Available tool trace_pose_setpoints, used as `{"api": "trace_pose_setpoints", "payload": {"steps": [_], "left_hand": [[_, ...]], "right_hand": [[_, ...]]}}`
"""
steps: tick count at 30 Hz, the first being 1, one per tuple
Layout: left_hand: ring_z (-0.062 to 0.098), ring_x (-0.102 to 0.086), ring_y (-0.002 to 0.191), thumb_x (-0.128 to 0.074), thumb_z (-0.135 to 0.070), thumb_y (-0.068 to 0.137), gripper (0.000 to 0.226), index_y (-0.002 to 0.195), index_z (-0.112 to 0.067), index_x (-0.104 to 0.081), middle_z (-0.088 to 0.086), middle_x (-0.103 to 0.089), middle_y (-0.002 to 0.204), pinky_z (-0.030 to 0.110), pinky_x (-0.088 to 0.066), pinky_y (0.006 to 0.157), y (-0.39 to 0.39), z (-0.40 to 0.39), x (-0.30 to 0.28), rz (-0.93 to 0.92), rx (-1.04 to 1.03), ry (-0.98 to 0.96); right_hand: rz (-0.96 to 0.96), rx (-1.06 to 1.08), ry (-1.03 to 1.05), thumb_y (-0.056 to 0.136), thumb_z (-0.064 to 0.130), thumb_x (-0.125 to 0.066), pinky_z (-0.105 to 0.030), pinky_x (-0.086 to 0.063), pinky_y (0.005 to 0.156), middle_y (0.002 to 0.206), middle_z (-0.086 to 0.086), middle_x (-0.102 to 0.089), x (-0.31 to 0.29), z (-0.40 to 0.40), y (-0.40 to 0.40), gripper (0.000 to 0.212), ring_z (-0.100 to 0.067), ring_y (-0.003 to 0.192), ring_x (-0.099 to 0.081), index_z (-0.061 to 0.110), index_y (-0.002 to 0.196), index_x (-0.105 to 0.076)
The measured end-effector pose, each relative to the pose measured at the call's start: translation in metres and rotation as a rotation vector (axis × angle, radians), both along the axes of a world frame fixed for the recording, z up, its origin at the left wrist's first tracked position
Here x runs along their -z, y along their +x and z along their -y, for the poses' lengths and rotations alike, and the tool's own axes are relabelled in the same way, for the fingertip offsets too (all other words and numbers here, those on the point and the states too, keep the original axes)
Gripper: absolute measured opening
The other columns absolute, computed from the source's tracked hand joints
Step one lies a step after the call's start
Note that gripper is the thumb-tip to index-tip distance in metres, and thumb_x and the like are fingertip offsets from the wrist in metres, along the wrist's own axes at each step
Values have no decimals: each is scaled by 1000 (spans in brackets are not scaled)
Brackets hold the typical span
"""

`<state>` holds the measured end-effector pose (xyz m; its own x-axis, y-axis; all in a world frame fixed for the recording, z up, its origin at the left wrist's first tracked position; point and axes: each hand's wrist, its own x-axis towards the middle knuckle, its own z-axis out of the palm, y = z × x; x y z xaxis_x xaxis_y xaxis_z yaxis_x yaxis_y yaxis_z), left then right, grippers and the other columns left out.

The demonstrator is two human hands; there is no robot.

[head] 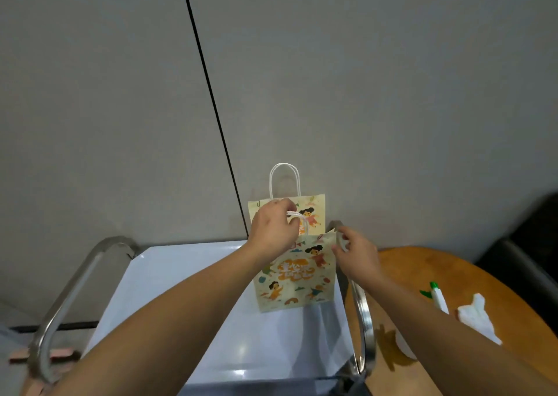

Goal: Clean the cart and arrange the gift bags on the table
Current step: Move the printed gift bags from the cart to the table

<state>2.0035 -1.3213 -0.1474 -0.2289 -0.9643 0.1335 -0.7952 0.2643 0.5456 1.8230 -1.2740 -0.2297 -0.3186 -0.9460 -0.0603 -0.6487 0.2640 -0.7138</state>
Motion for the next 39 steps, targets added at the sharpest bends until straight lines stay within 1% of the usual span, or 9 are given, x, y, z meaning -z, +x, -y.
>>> {"api": "trace_pose_setpoints", "payload": {"steps": [7,10,12,16,24,27,31,34,39], "left_hand": [[25,-64,94,-55,-24,93,27,112,-25,-74,1,-73,106,28,-48,75,-20,-5,6,80,-181,46],[25,-66,78,-54,-19,90,27,107,-24,-74,3,-72,103,37,-60,71,-20,-10,5,54,-297,60],[22,-66,72,-54,-16,88,30,107,-26,-75,2,-72,106,37,-62,68,-19,-18,2,44,-376,59],[24,-63,85,-55,-9,87,33,106,-25,-76,3,-72,111,34,-57,72,-17,-32,-10,42,-478,15],[23,-61,81,-53,-9,80,34,97,-28,-76,0,-72,91,27,-46,67,23,-105,-32,93,-660,-20],[20,-58,80,-55,-8,81,32,97,-27,-75,-4,-64,88,26,-42,65,48,-151,-39,105,-765,-34],[19,-63,76,-55,-7,80,32,95,-27,-75,-4,-65,84,32,-55,69,77,-238,-39,95,-914,-16],[23,-64,89,-57,-11,78,30,93,-29,-76,1,-71,92,33,-55,78,95,-320,-31,89,-1060,-34],[19,-65,86,-61,-9,83,27,98,-26,-76,2,-73,102,26,-53,62,101,-476,-12,41,-1292,-15]], "right_hand": [[101,-175,9,93,27,-70,-44,-60,84,110,4,-67,21,44,-27,22,-17,99,-66,22,114,-67],[176,-214,-27,95,20,-69,-39,-60,78,100,3,-68,25,53,-28,5,-17,93,-67,22,97,-65],[192,-250,-56,95,15,-67,-37,-59,78,97,2,-69,29,53,-25,7,-18,93,-67,21,93,-64],[208,-343,-102,95,16,-68,-39,-58,79,91,5,-68,22,48,-14,13,-19,89,-65,26,87,-62],[176,-580,-125,87,18,-77,-36,-53,79,79,6,-69,-1,21,40,11,-22,83,-65,24,82,-69],[193,-693,-128,87,17,-77,-31,-49,77,78,6,-68,-5,-9,76,4,-20,83,-65,20,88,-74],[195,-866,-94,90,18,-73,-34,-54,82,81,10,-68,-10,-68,124,10,-18,86,-66,27,90,-71],[196,-1022,-75,92,16,-69,-34,-55,79,80,13,-68,-9,-130,157,16,-17,83,-66,31,87,-67],[142,-1294,-49,93,20,-70,-24,-45,66,87,8,-69,4,-256,202,9,-16,85,-65,23,101,-71]]}}
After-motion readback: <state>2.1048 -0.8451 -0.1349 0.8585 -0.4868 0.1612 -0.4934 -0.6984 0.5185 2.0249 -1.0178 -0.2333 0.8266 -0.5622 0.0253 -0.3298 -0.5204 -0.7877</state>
